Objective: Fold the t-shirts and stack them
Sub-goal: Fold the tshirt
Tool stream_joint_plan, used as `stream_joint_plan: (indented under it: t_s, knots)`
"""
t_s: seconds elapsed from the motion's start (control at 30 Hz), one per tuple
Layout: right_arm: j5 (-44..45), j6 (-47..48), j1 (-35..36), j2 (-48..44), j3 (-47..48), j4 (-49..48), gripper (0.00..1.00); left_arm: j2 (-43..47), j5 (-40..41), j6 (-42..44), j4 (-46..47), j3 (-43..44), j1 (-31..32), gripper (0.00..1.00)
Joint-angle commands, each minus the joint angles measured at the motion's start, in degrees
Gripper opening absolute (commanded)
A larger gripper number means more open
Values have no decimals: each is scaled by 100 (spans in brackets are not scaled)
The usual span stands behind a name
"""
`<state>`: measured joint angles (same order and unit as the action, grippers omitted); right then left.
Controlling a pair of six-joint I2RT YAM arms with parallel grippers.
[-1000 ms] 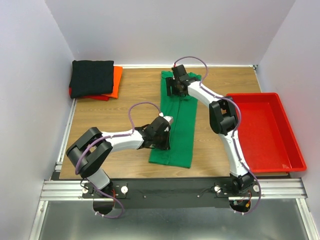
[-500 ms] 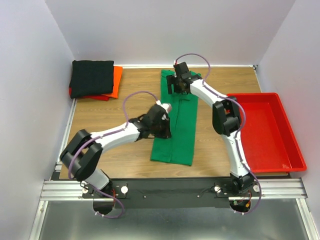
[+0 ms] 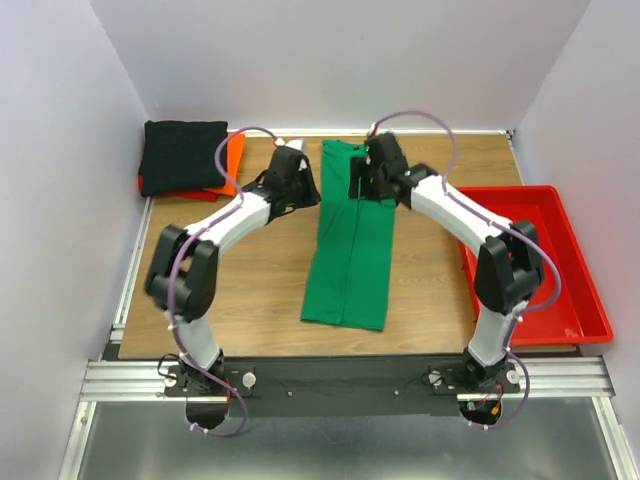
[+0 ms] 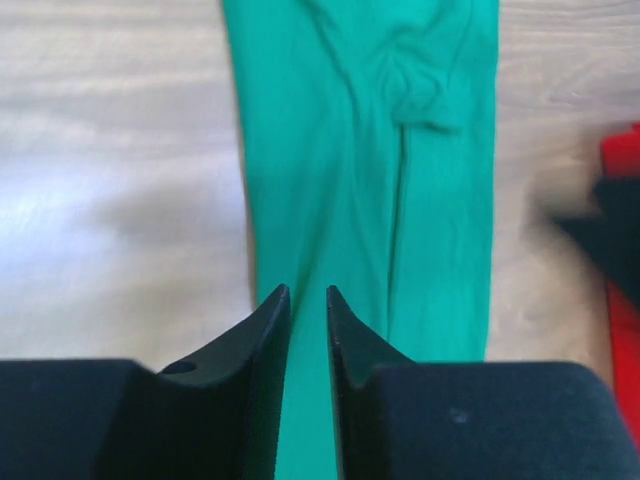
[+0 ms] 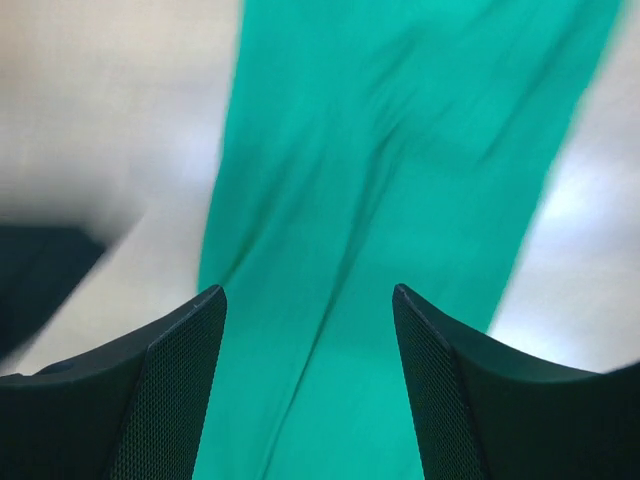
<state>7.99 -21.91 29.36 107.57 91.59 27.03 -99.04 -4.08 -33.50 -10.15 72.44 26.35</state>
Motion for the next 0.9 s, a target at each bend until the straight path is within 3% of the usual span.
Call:
stream_joint_plan:
  t_s: [0.0,0.13,0.33,0.87]
  knots:
    - [80,-340,745,-596,-852,136,74,-1106,-356,396,14,717,-33,36]
    - [168,-594,1508,-869,-1476,136,73,-1828,-427,502,-22,1359,-68,45]
    - [300,-727,2231,-922,-1732,128,70,-2689,-41,713,-479,2379,-104,46]
    - [660,-1175,3725,-263,-1891,-180,53,-3367,-225,862,-488,2766,-183,28]
